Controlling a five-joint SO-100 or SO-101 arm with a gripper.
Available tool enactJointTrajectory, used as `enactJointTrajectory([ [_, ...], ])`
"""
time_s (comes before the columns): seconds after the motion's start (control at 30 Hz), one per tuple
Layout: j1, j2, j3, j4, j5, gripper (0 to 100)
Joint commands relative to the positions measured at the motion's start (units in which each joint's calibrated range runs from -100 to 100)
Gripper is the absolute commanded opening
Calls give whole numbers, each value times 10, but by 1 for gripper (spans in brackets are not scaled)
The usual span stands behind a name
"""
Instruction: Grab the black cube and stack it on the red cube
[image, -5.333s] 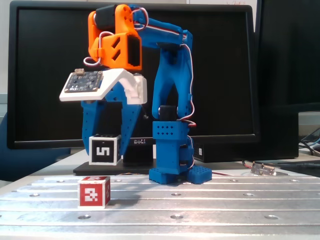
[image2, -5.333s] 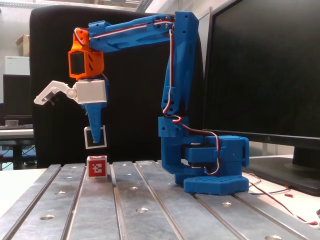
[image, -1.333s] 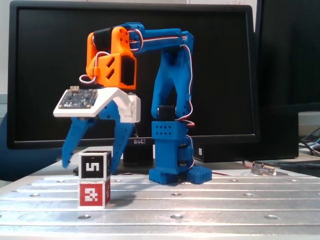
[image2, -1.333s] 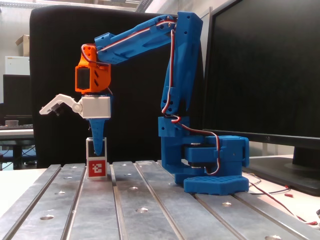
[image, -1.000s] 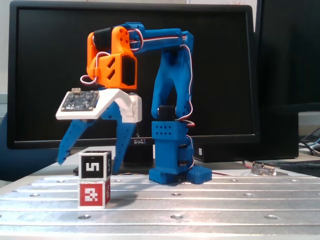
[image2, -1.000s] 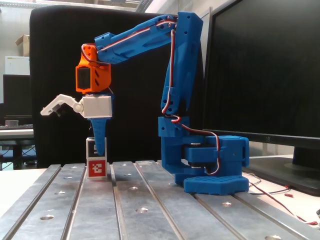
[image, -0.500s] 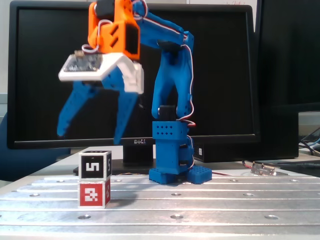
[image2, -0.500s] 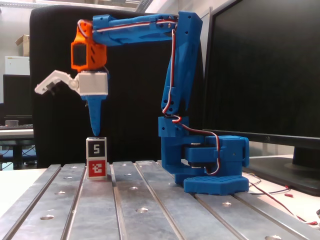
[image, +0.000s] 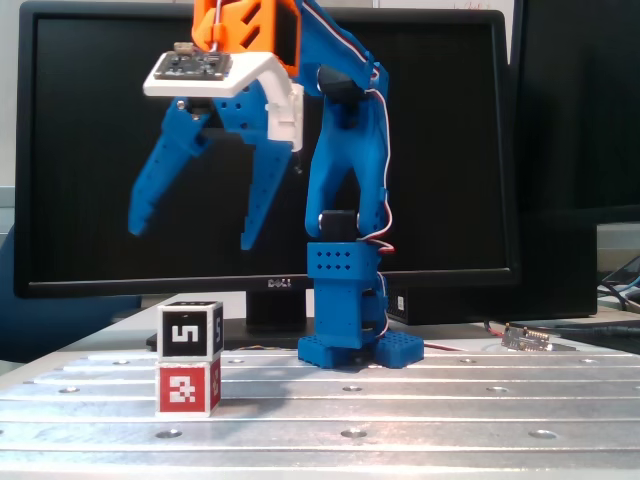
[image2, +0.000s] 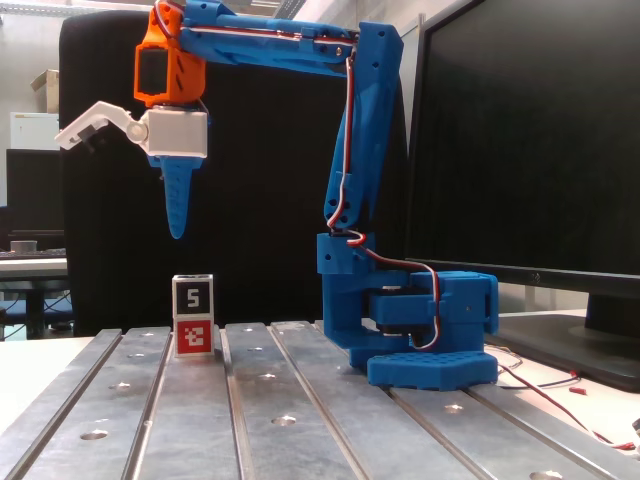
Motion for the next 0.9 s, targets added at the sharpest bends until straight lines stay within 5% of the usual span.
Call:
enactJointTrajectory([
  [0.0,-15,-20,-19,-6,-1,22],
  [0.27,-59,-20,-21,-8,-7,3],
  [0.87,-252,-28,141,-145,19,2],
])
